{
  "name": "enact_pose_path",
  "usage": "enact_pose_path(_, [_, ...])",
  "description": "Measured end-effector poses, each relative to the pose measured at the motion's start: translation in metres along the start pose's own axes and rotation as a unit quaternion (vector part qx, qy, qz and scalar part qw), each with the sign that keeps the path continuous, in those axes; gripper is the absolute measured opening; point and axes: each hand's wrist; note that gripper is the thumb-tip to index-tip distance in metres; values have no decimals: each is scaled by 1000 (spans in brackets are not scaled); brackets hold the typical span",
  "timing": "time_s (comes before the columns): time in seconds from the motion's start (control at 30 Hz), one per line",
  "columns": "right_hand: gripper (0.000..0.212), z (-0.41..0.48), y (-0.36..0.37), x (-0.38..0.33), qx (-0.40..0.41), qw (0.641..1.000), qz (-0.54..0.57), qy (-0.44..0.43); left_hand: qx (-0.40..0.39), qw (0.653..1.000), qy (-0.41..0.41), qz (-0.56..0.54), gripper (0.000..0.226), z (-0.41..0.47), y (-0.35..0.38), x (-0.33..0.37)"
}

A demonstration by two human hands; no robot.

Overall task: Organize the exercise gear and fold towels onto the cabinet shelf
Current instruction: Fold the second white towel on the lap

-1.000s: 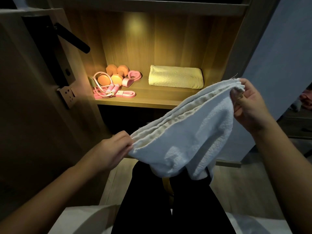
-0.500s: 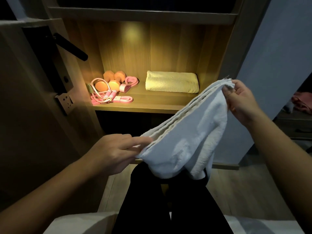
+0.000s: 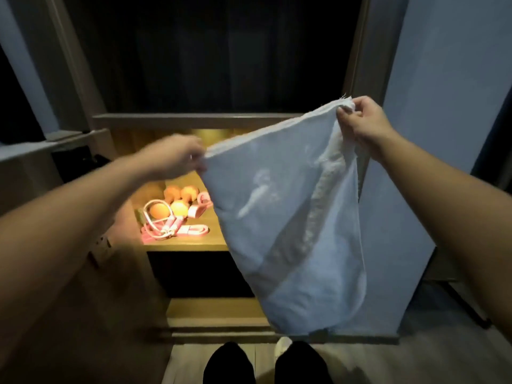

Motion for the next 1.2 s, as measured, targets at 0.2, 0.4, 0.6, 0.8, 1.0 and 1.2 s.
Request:
enact_pose_path(0.2, [32,14,-8,23,-75,960,-265,46,-42,995,-36,86,16,21,-8,14])
enact_pose_path(0.4, [24,18,-5,18,66,992,-105,-25,171,977,-71,104,14,39,-27,1])
enact_pose_path(0.6, [32,-8,16,51,-27,979,-200,40,88,986,-48,132,15,28,-12,-7])
enact_pose_path(0.8, [25,-31,35,69,-80,972,-217,26,-29,985,-28,170,14,-5,33,-14])
enact_pose_path(1.0, [17,-30,36,68,-33,990,-126,55,44,997,-42,43,8,11,38,-29])
enact_pose_path(1.2, [17,-28,33,59,-26,999,-44,15,-28,989,-76,-120,33,3,48,-36])
Point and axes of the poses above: each hand's wrist, its own z-axis towards the middle knuckle, its own y-axis out of the palm, x = y × z, and after that the axes turned 7 degrees about -x, right-handed
